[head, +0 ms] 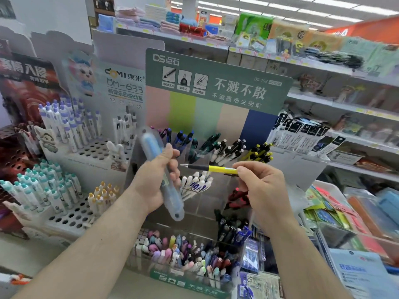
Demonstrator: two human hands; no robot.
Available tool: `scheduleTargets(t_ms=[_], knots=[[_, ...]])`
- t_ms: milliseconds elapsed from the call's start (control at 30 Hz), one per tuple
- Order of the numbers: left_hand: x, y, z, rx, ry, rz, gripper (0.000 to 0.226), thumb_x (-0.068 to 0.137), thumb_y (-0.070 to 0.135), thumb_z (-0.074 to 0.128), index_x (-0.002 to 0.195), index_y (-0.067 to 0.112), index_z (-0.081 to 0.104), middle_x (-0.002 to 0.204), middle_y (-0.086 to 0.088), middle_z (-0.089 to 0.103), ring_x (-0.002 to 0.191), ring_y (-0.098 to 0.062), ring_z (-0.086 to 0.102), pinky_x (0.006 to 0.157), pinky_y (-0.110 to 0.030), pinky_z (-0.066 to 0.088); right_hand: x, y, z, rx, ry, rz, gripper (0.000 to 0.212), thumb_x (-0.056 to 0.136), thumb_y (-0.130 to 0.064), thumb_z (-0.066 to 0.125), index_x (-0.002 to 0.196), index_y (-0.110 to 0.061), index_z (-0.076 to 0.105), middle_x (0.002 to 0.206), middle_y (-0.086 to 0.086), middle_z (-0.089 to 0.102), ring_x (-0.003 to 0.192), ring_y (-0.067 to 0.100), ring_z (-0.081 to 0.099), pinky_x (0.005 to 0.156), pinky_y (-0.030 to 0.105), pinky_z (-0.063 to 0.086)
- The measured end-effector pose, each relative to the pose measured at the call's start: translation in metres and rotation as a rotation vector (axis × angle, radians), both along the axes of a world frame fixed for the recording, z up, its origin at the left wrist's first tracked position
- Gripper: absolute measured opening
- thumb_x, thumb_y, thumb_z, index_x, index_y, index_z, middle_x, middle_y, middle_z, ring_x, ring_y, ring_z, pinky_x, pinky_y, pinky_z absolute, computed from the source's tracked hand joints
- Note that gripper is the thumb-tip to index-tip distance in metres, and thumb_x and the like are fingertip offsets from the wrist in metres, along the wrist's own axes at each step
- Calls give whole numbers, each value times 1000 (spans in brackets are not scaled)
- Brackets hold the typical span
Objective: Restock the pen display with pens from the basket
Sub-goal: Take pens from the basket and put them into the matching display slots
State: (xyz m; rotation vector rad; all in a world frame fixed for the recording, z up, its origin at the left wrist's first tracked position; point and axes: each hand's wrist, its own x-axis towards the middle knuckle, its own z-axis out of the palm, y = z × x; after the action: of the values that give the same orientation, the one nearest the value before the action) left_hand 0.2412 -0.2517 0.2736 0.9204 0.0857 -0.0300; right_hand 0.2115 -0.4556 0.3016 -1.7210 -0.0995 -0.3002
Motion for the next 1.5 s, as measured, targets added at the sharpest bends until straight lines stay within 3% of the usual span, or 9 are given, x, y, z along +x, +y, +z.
scheduleTargets(t_ms=[167, 367, 533, 800, 900, 1033, 1167, 1300, 1500], knots=[[-4, -21, 0, -41, -45, -256, 7, 79, 22, 61, 79, 15, 62, 56, 4, 48, 40, -6, 38, 41, -18, 32, -1, -12, 1, 147, 52, -120, 14, 94, -3, 62, 92, -11, 73, 67, 7, 60, 50, 10, 51, 49, 20, 45], [3, -54, -15, -459, -99, -600, 25, 66, 25, 89, 82, 18, 71, 56, 8, 58, 39, -3, 44, 40, -18, 37, 5, -18, -5, 522, 208, -284, 6, 94, -10, 66, 99, -7, 65, 73, 4, 68, 52, 8, 62, 52, 19, 51], [13, -71, -14, -666, -155, -735, 19, 80, 27, 79, 94, 16, 71, 66, 7, 64, 45, -4, 51, 45, -19, 42, 5, -24, 4, 706, 163, -367, 7, 98, -10, 60, 96, -11, 66, 72, 2, 70, 59, 12, 66, 59, 23, 54], [16, -70, -9, -441, -92, -570, 34, 61, 28, 93, 79, 18, 66, 59, 10, 53, 40, -3, 44, 41, -18, 38, 21, -63, 38, 86, -541, -728, 10, 94, -19, 62, 97, -25, 69, 82, 1, 71, 73, 23, 70, 65, 30, 57], [14, -70, -7, -409, -67, -526, 19, 77, 29, 79, 79, 17, 65, 59, 8, 51, 40, -4, 43, 41, -18, 37, 41, -64, 32, -119, -599, -741, 16, 93, -20, 63, 103, -16, 73, 85, -6, 70, 73, 6, 66, 69, 21, 54], [10, -67, -3, -343, -27, -467, 17, 90, 29, 56, 78, 17, 60, 58, 7, 47, 40, -4, 40, 41, -18, 35, 58, -50, 24, -309, -553, -662, 18, 91, -14, 66, 104, -10, 76, 87, -8, 69, 76, 6, 62, 74, 5, 45], [8, -63, -3, -278, -35, -451, 12, 87, 26, 62, 80, 17, 59, 60, 6, 46, 42, -5, 40, 43, -18, 35, 65, -36, 22, -407, -328, -494, 18, 89, -15, 68, 105, -15, 78, 95, -1, 75, 88, 12, 66, 89, 27, 53], [6, -61, -4, -155, -46, -463, 11, 80, 22, 67, 81, 18, 57, 63, 5, 45, 44, -6, 39, 44, -19, 34, 71, -26, 26, -535, -145, -385, 20, 90, -19, 66, 104, -19, 78, 96, -5, 74, 100, 12, 61, 88, 19, 43], [-1, -58, -4, 1, -77, -481, 15, 81, 21, 66, 85, 18, 52, 64, 4, 43, 46, -7, 38, 46, -20, 35, 80, -19, 30, -680, -21, -340, 17, 83, -21, 67, 94, -25, 80, 92, -5, 75, 104, 26, 62, 95, 43, 50]])
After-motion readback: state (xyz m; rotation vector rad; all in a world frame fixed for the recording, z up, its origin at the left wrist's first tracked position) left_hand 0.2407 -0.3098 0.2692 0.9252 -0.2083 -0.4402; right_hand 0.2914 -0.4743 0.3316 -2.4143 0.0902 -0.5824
